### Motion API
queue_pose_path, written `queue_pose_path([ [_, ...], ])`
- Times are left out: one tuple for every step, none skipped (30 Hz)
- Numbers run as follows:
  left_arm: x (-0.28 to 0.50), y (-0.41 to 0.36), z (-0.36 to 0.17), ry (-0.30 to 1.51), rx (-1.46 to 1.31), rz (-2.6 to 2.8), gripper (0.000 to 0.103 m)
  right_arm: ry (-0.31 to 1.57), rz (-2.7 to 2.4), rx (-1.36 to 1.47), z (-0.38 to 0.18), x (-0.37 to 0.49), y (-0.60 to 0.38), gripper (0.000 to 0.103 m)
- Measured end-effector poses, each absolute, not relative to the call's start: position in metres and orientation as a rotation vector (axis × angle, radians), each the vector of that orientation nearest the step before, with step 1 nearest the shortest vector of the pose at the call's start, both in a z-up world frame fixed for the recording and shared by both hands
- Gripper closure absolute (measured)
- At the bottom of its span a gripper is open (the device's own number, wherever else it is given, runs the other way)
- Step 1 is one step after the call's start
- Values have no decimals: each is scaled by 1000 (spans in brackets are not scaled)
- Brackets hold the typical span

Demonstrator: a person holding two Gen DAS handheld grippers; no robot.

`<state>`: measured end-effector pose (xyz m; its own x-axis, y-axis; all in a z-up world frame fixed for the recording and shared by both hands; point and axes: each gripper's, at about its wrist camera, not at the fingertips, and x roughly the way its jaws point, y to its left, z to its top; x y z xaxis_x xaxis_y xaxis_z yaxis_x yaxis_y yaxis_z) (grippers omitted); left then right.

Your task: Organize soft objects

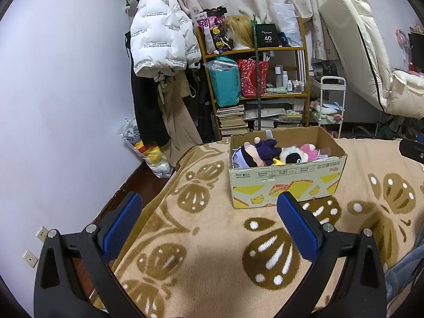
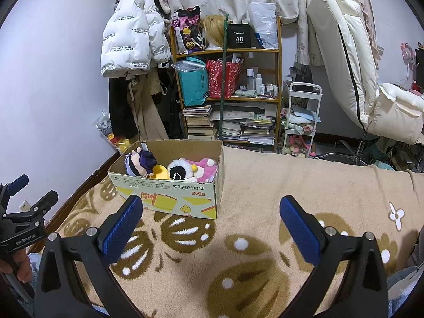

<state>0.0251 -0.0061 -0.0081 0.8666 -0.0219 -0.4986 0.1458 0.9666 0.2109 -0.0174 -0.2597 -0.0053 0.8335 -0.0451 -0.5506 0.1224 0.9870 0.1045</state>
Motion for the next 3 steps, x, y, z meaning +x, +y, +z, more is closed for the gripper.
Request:
queue_pose_path([
  [25, -6, -8, 516, 247, -87, 3, 578, -89, 137, -4, -17, -259, 0],
  [25, -6, -8, 515, 248, -87, 3, 579, -89, 137, -4, -17, -259, 0],
  [25, -6, -8, 516, 247, -88, 3, 579, -89, 137, -4, -17, -259, 0],
])
